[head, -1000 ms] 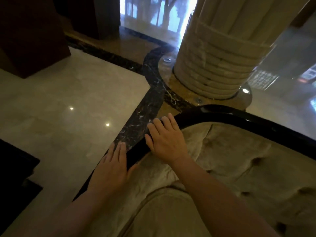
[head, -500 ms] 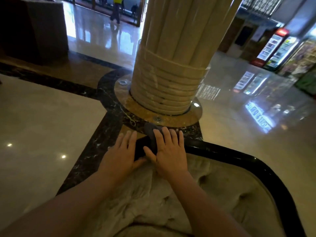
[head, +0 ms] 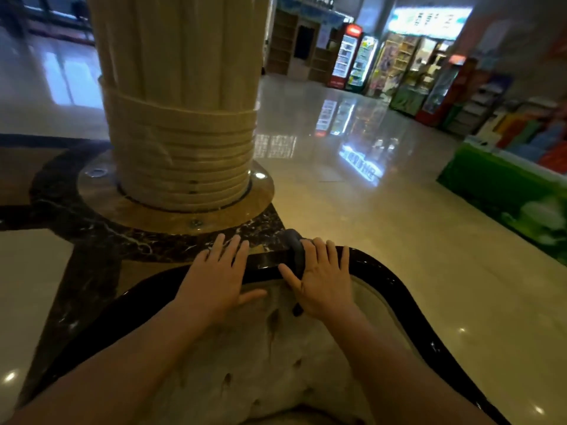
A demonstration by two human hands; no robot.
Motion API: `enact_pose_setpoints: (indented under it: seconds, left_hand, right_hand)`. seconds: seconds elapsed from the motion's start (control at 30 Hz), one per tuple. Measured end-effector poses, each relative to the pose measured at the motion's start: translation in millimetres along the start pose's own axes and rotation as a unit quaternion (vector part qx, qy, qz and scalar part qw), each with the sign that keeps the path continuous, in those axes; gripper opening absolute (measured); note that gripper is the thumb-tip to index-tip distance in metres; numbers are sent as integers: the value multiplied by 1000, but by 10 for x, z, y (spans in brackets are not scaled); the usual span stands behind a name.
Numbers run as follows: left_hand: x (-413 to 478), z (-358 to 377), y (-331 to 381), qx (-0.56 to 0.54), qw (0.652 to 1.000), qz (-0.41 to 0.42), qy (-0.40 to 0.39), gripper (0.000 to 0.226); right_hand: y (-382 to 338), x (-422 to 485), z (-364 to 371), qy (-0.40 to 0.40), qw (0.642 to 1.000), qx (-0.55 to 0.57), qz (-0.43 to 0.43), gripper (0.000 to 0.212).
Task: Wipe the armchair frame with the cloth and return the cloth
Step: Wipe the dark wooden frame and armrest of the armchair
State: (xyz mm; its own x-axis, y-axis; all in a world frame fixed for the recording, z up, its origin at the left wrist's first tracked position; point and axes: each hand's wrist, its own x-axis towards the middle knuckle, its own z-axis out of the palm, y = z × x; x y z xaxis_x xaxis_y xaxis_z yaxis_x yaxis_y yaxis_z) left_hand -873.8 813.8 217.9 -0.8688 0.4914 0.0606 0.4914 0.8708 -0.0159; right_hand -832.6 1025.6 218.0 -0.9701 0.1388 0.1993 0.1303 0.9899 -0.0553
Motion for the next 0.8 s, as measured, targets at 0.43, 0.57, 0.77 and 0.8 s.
enact_pose_setpoints:
  seconds: [0.43, 0.57, 0.77, 0.8]
  left_hand:
    - [686, -28, 515, 10, 991, 133, -5, 115]
    - [838, -31, 812, 13, 990, 139, -16, 126]
    - [1315, 27, 1622, 44, 983, 175, -14, 126]
    - [1368, 35, 1733, 61, 980, 188, -14, 126]
  right_hand:
    - [757, 370, 16, -51, 998, 33, -25, 68]
    - [1325, 232, 67, -59, 994, 69, 66, 80]
    - [1649, -130, 258, -3, 984, 116, 133, 94]
    - [1736, -237, 298, -4, 980, 128, 153, 95]
